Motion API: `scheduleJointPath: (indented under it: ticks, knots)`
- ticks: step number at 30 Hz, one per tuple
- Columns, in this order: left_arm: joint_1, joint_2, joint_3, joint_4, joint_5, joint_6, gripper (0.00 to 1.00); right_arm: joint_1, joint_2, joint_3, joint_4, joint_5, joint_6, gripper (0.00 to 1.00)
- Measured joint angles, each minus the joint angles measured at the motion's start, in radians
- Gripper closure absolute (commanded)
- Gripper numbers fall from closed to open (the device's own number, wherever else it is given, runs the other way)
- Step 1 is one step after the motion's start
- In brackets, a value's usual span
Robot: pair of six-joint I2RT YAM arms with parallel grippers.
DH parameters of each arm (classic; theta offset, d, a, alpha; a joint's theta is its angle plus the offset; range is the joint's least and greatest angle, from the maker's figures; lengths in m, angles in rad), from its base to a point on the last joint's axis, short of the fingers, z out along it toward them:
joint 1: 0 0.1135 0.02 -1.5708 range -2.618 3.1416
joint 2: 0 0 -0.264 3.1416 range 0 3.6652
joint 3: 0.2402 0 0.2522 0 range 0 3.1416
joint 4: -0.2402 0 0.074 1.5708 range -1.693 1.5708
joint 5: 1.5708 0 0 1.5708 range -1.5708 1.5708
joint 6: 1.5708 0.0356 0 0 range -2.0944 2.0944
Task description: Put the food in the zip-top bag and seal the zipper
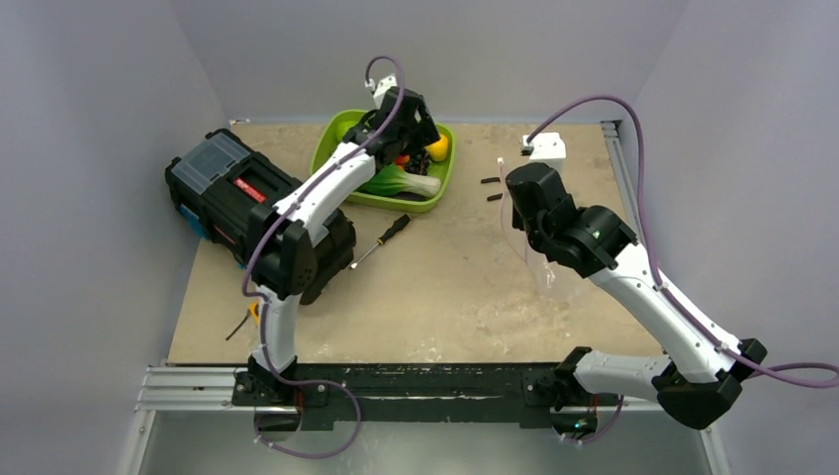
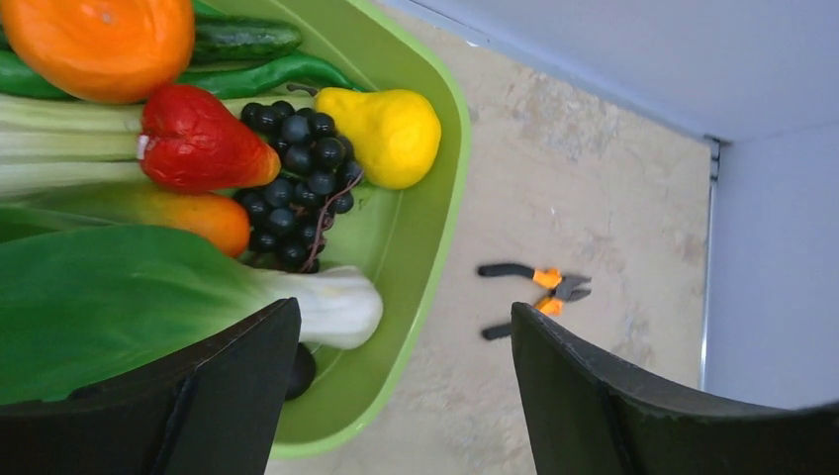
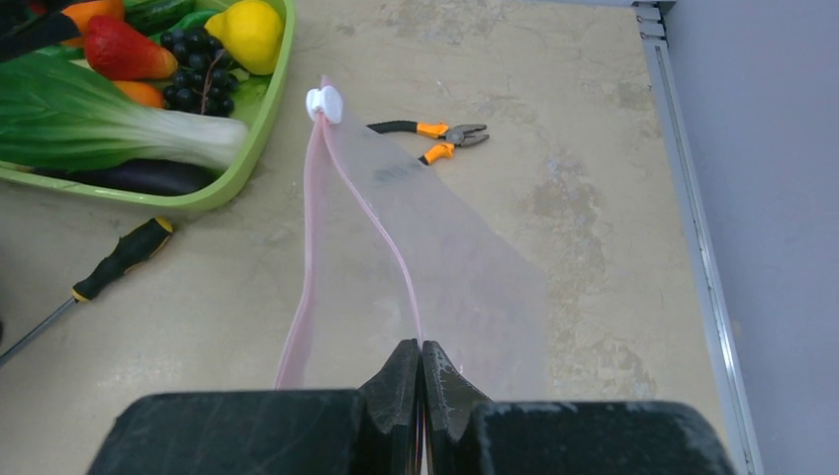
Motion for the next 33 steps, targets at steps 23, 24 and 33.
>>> scheduleJointPath:
  ticks: [23,24,33]
  knots:
    - [-0.037,0.453,0.275,0.108,-0.287,-0.927,0.24,-0.008,-0.086,-0.118,-0.04,-0.028,0.005,1.0]
    - [-0.044,0.472,0.304,0.103,-0.297,-0.949,0.25,-0.008,-0.09,-0.123,-0.039,-0.03,0.004,1.0]
    - [-0.076,0.531,0.366,0.087,-0.396,-1.06,0.27,-0.016,-0.11,-0.164,-0.027,-0.031,-0.004,1.0]
